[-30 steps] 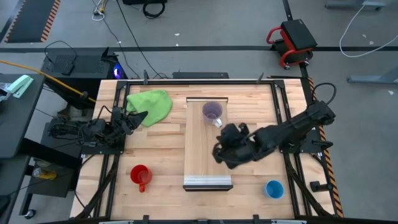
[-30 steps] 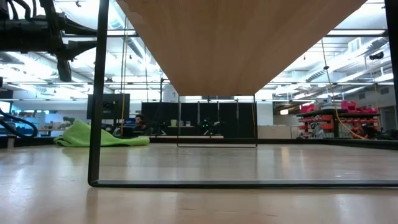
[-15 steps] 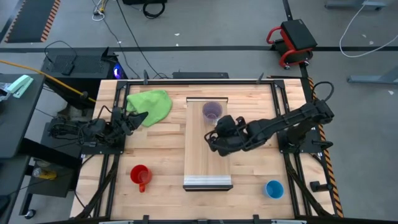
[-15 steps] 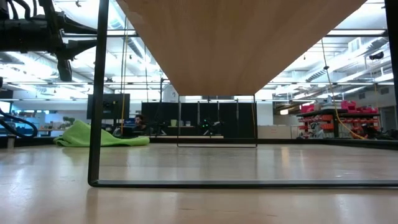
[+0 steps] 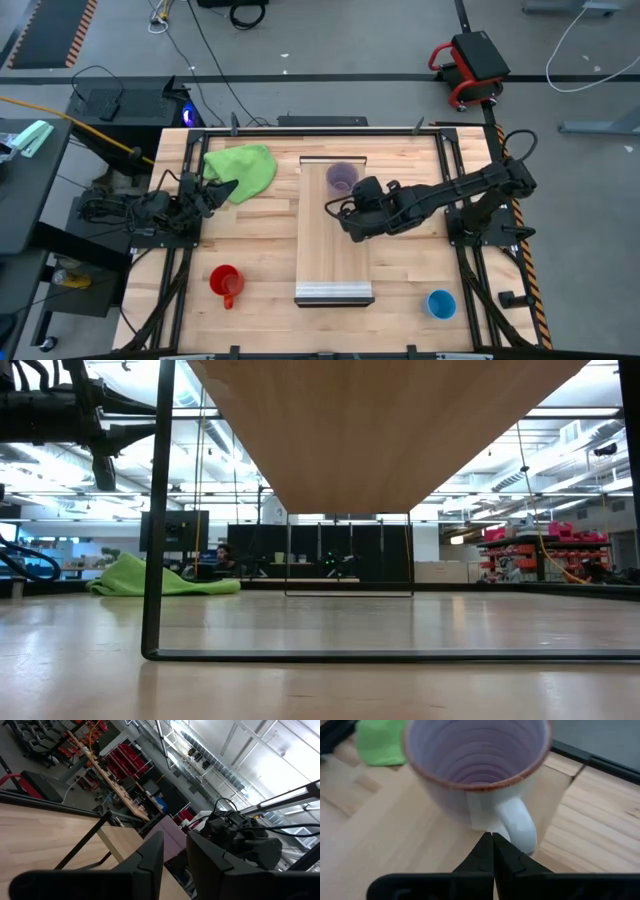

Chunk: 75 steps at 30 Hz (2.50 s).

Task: Stack small to large cups/mugs on shelf
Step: Put the violet mug on the shelf, then put the blue cup on the shelf

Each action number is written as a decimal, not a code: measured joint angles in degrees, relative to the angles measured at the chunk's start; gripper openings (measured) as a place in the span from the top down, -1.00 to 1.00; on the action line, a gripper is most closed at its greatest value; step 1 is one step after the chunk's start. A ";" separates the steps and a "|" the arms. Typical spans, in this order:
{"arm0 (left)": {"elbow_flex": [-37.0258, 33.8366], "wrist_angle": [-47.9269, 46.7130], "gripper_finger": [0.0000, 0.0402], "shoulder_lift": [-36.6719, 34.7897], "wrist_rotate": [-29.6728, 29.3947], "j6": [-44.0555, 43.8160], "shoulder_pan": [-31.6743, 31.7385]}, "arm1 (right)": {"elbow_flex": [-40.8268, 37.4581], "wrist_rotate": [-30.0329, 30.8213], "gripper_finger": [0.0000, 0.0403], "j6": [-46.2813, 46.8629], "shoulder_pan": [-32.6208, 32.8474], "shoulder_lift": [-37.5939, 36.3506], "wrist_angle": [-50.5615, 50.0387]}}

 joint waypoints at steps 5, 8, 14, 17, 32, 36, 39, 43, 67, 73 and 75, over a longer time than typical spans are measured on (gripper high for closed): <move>0.00 0.00 0.55 0.00 0.00 -0.02 -0.02 | 0.00 0.01 1.00 -0.20 -1.95 0.00 -1.30; -0.01 0.01 0.53 0.00 0.00 0.00 0.00 | 0.00 0.00 1.00 -1.28 -3.23 0.00 -1.27; 0.00 0.00 0.54 0.00 0.00 0.02 0.00 | 0.00 -0.04 1.00 -3.22 -5.13 0.00 -1.22; 0.00 0.00 0.55 0.00 0.02 0.04 0.00 | 0.00 -0.43 1.00 -4.64 -6.16 0.00 -1.10; 0.00 0.02 0.55 0.00 0.00 0.04 0.00 | 0.04 -3.62 1.00 -12.88 -9.31 -0.04 4.15; 0.00 0.01 0.54 0.00 0.00 0.09 -0.02 | 0.04 -3.65 1.00 -13.49 -9.36 -0.04 3.93; 0.00 0.00 0.52 0.00 0.00 0.13 0.00 | 0.04 -3.61 1.00 -13.66 -9.55 -0.04 3.83; 0.00 0.02 0.54 0.00 0.00 0.13 -0.02 | 0.04 -3.55 1.00 -13.38 -9.51 -0.56 2.80; 0.00 0.15 0.53 -0.02 -0.87 0.02 -0.01 | 0.09 -20.47 0.95 10.75 8.07 -24.66 -9.36; 0.00 0.15 0.54 0.00 -0.63 0.04 -0.02 | 0.11 -26.44 0.95 29.15 16.59 -25.86 -16.98; 0.00 0.13 0.54 -0.02 -0.29 0.01 -0.02 | 0.10 -30.47 0.95 33.89 19.46 -25.27 -19.41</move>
